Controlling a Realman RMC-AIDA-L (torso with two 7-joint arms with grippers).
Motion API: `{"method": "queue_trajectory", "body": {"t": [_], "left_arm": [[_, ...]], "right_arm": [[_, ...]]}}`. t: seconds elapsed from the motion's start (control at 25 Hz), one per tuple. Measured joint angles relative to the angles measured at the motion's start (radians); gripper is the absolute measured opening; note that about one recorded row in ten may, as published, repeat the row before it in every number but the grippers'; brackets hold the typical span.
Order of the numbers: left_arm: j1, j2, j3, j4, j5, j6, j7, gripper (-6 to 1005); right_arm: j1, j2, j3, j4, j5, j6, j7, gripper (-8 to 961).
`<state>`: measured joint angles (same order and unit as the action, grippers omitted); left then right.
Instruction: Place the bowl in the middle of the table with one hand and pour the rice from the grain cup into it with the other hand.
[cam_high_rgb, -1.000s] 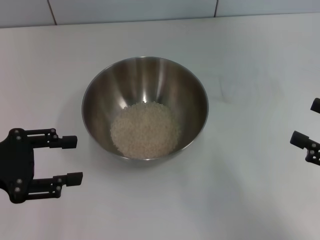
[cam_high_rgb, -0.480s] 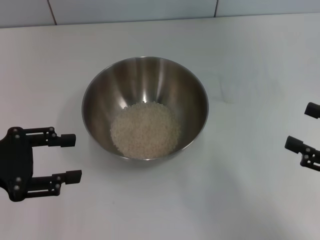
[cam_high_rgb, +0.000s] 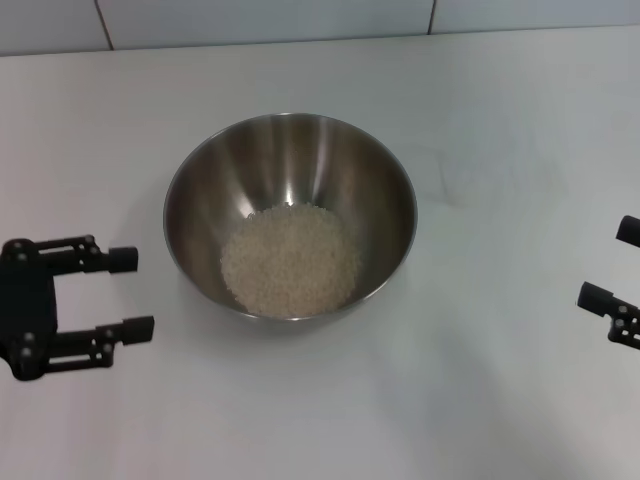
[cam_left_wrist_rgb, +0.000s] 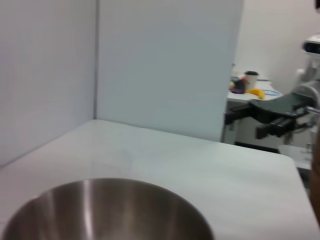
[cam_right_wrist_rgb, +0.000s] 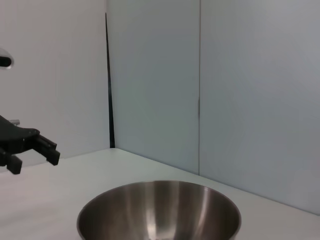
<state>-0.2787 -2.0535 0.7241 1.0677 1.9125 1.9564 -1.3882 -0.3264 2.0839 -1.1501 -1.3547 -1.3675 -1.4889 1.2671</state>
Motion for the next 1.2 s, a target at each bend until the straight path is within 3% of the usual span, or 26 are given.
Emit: {"method": "queue_trajectory", "body": {"t": [0.12, 0.44, 1.2], "left_arm": [[-0.012, -0.003, -0.013, -0.009, 0.0, -0.017, 0.0, 687], [-0.049, -0.005, -0.007, -0.054, 0.012, -0.022, 0.01, 809], [-0.071, -0.008, 0.006, -0.112, 0.013, -0.023, 0.053, 811]], "right_arm": [[0.005, -0.001, -0.001, 0.0, -0.007, -0.01, 0.0, 788], [0.056, 0.001, -0.021, 0.022, -0.031, -0.031, -0.006, 787], [0.104, -0.001, -0.034, 0.031, -0.064, -0.031, -0.001, 787]]}}
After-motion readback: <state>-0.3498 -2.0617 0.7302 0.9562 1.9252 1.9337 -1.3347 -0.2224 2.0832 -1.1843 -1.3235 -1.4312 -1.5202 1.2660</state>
